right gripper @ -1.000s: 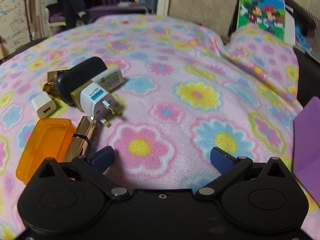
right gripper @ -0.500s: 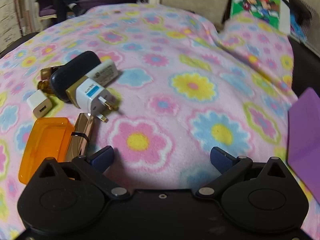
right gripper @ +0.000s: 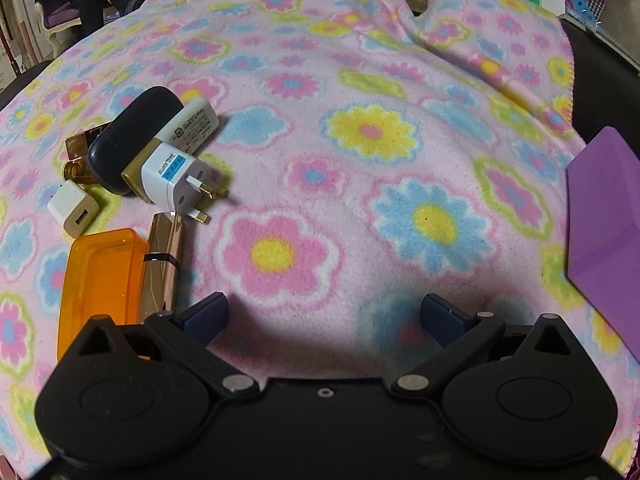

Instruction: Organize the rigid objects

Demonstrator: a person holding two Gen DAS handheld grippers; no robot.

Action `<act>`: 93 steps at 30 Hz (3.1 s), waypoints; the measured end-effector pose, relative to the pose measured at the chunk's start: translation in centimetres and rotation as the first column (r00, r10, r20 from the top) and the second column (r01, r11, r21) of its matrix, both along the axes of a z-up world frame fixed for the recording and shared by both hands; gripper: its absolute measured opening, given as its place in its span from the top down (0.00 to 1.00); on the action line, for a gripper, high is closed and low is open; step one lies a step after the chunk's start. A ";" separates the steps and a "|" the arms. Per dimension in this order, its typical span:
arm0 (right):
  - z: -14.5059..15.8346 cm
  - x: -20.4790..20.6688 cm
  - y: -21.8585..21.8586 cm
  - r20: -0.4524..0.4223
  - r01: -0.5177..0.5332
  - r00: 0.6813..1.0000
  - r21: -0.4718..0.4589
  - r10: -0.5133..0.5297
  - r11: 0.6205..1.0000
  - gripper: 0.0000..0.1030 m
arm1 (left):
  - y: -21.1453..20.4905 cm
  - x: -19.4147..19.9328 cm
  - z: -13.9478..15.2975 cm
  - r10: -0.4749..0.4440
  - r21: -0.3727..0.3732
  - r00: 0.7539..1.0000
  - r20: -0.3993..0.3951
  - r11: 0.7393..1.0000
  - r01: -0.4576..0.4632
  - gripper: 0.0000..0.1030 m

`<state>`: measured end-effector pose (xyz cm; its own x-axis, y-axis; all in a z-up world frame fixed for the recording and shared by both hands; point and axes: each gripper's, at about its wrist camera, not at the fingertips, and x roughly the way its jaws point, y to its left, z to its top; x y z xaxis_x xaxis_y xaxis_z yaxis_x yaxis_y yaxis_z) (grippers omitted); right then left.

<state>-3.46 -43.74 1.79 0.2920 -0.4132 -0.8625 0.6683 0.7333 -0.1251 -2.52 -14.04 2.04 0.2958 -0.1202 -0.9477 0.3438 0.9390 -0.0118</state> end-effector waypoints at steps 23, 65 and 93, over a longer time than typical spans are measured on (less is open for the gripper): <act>3.5 2.5 4.4 0.098 -0.193 0.978 0.105 0.183 0.976 0.00 | -0.2 0.6 -1.1 -0.014 -0.025 0.997 -0.071 1.000 0.013 0.12; 2.5 1.7 -4.8 0.016 -0.084 0.997 0.205 0.082 0.975 0.25 | -14.9 12.0 1.6 -0.229 -0.101 0.973 -0.002 0.969 0.227 0.13; 4.9 0.9 -6.6 0.066 -0.058 0.997 0.182 0.047 0.982 0.20 | -18.8 14.3 -0.3 -0.365 -0.130 0.931 -0.017 0.924 0.360 0.47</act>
